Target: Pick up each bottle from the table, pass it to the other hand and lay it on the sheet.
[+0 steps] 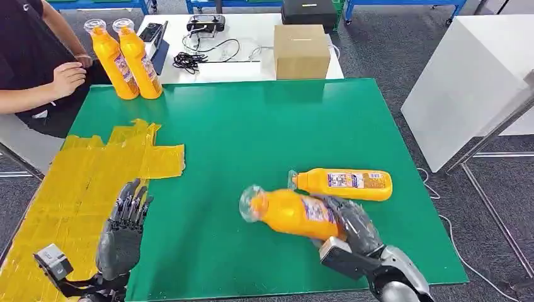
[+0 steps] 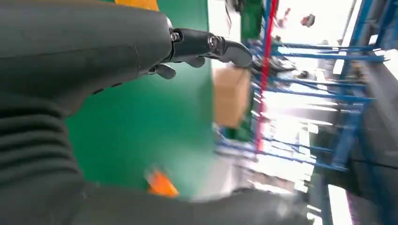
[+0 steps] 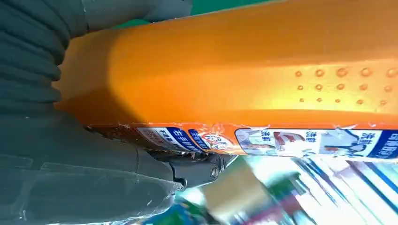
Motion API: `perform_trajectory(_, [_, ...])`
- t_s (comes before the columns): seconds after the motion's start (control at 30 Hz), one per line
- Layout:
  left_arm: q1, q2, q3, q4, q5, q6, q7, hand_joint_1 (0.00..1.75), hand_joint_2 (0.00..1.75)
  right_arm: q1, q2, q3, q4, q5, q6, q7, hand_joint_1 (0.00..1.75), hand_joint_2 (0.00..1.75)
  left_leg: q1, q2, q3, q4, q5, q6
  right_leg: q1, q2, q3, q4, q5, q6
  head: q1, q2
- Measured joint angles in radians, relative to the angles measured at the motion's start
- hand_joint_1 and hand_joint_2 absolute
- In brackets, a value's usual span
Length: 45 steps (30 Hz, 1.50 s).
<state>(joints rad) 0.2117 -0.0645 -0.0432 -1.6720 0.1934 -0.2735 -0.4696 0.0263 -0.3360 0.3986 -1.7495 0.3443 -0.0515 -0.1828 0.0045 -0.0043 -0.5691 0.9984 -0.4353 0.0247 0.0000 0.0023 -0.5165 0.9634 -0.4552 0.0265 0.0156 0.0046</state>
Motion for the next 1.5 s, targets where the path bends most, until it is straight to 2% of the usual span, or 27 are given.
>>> perform_trajectory(0.17, [0.003, -0.032, -0.063, -0.002, 0.003, 0.042, -0.01, 0.0, 1.75, -0.051, 0.101, -0.016, -0.056, -0.091, -0.03, -0.055, 1.75, 1.75, 0.0, -0.001, -0.001, 0.0, 0.0, 0.0, 0.0, -0.001, 0.001, 0.0, 0.0, 0.0, 0.0, 0.0])
perform_trajectory(0.37, [-0.025, -0.043, -0.16, -0.002, -0.093, 0.16, -0.05, 0.0, 1.75, -0.11, 0.186, 0.011, -0.06, -0.091, -0.082, -0.032, 1.75, 1.75, -0.001, -0.001, -0.002, 0.0, 0.0, 0.0, 0.0, -0.001, 0.001, 0.0, 0.0, 0.0, 0.0, 0.0])
perform_trajectory(0.67, [-0.094, -0.045, -0.247, -0.001, -0.167, 0.252, -0.07, 0.0, 1.75, -0.212, 0.31, 0.122, 0.123, -0.093, -0.09, 0.027, 1.75, 1.75, 0.0, -0.001, -0.002, 0.0, 0.001, 0.0, 0.0, -0.001, 0.001, 0.0, 0.0, 0.0, 0.0, 0.0])
perform_trajectory(0.9, [-0.118, -0.046, -0.264, -0.001, -0.128, 0.248, -0.071, 0.0, 1.75, -0.256, 0.373, 0.209, 0.241, -0.068, -0.082, 0.053, 1.75, 1.75, 0.0, -0.001, -0.003, 0.0, 0.001, 0.0, 0.0, -0.001, -0.001, 0.001, 0.0, 0.0, 0.0, 0.0])
perform_trajectory(1.17, [-0.135, -0.051, -0.253, -0.001, -0.005, 0.189, -0.049, 0.0, 1.75, -0.286, 0.45, 0.349, 0.379, 0.038, -0.104, 0.068, 1.75, 1.75, 0.0, -0.001, -0.004, 0.0, 0.001, 0.0, 0.0, -0.001, -0.002, 0.001, 0.0, 0.0, 0.0, 0.0])
perform_trajectory(1.5, [-0.129, -0.048, -0.203, -0.001, 0.102, 0.088, 0.0, 0.0, 1.75, -0.327, 0.46, 0.437, 0.426, 0.094, -0.05, 0.105, 1.75, 1.75, 0.0, -0.001, -0.005, 0.0, 0.001, 0.0, 0.0, -0.001, -0.003, 0.001, 0.0, 0.0, 0.0, 0.0])
